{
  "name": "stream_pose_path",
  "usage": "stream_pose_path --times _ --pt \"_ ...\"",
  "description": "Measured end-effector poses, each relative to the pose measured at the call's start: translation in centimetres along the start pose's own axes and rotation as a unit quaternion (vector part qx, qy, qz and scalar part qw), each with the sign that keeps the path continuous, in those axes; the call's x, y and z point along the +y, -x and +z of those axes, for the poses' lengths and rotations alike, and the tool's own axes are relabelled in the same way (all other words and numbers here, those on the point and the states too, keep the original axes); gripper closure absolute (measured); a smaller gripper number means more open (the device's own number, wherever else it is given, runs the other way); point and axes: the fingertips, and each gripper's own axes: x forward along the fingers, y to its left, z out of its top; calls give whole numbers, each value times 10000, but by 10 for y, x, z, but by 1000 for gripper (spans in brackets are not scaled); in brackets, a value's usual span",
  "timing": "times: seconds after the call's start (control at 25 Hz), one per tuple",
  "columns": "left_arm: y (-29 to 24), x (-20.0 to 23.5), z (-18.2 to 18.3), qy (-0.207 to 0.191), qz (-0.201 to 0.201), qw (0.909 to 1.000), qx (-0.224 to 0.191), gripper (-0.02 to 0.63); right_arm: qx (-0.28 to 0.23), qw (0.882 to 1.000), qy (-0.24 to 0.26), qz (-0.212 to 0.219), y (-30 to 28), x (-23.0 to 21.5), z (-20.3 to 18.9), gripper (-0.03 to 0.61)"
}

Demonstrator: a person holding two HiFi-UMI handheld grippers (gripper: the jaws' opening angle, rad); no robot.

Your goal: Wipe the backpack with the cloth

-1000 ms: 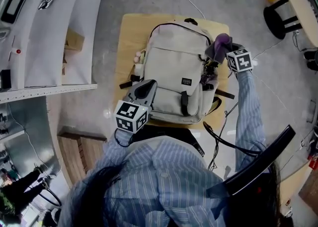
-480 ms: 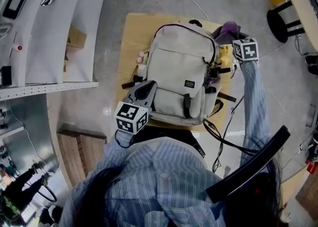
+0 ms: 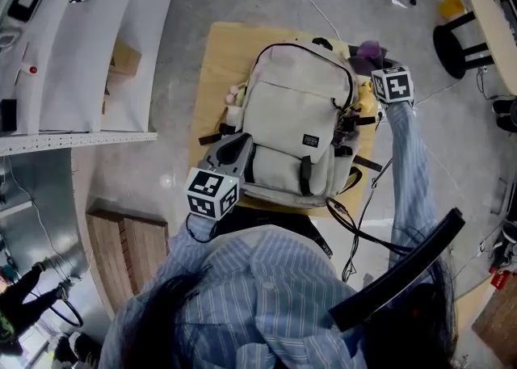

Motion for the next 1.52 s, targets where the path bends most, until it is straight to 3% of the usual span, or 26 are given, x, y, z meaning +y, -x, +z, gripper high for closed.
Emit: stream_pose_path --times 0.2,0.64,0.96,1.12,1.24,1.52 --pt "2 0 -2 40 -21 10000 -41 601 -42 9996 186 221 -10 26 14 537" --pt "21 13 -8 229 169 9994 -195 601 -268 9930 892 730 -32 102 85 537" --pt "42 35 -20 397 378 9980 -300 601 -43 9872 1471 609 -52 147 111 537" --pt "52 46 -27 497 508 9968 -357 601 -213 9842 1601 726 -49 163 128 537" --pt "59 54 -30 564 598 9959 -389 601 -398 9772 1782 1087 -48 191 147 537" --pt "80 70 -32 634 787 9937 -480 601 -393 9538 2586 1475 -56 260 170 537"
